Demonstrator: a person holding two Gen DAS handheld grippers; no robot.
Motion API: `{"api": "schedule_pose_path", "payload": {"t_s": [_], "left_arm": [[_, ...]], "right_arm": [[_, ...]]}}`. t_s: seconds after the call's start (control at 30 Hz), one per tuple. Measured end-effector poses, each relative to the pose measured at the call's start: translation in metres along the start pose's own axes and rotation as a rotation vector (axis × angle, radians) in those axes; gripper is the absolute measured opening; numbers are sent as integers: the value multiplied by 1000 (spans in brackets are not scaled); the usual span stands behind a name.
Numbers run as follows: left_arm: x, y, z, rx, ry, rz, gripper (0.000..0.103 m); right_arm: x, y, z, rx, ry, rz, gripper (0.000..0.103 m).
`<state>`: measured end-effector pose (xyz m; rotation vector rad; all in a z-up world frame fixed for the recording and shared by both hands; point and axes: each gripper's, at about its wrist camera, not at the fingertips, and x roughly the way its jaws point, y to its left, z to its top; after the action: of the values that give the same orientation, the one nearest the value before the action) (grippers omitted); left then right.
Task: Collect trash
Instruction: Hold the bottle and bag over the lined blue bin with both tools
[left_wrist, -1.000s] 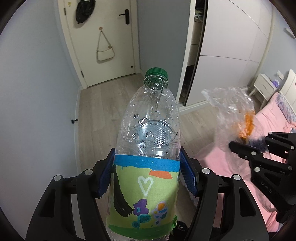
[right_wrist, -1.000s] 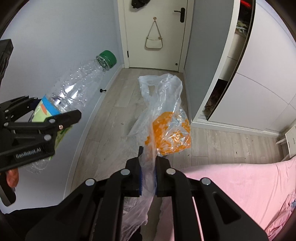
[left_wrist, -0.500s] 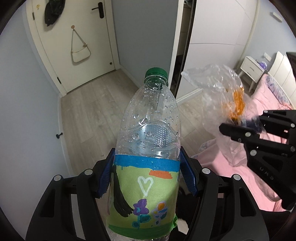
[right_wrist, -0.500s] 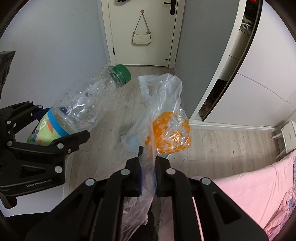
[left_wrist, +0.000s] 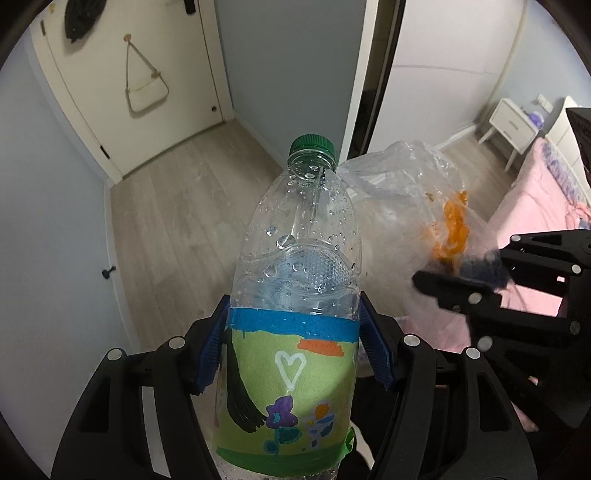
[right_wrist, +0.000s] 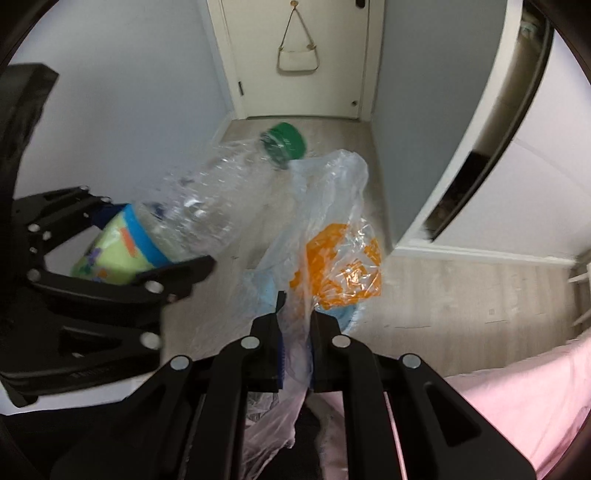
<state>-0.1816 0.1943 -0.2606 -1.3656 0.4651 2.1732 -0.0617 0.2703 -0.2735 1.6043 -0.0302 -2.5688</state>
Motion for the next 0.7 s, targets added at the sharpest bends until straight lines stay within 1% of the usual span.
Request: {"api": "schedule_pose_path", "payload": {"t_s": [0.07,0.13,0.2,0.37,0.43,0.47,0.53,0.7], "left_arm": [[15,-2,4,4,16,19,63],[29,-1,6,1,38,39,63],[45,-1,7,3,70,41,63],[85,0,6,59,132,35,63],[105,4,5,64,155,22,63],[116,7,5,67,165,20,63],[140,11,4,75,184,14,63],[213,22,-3,91,230,14,63]], "right_arm": [[15,-8,0,-36,19,8,10],[28,-16,0,-58,38,-3,10],[38,-21,2,-62,56,-10,10],[68,-31,1,-67,113,-17,10],[87,-34,1,-68,137,-23,10],[104,-37,-2,-61,159,-35,10],[123,-41,-1,-34,181,-36,10],[191,-51,-5,16,231,-15,10]]}}
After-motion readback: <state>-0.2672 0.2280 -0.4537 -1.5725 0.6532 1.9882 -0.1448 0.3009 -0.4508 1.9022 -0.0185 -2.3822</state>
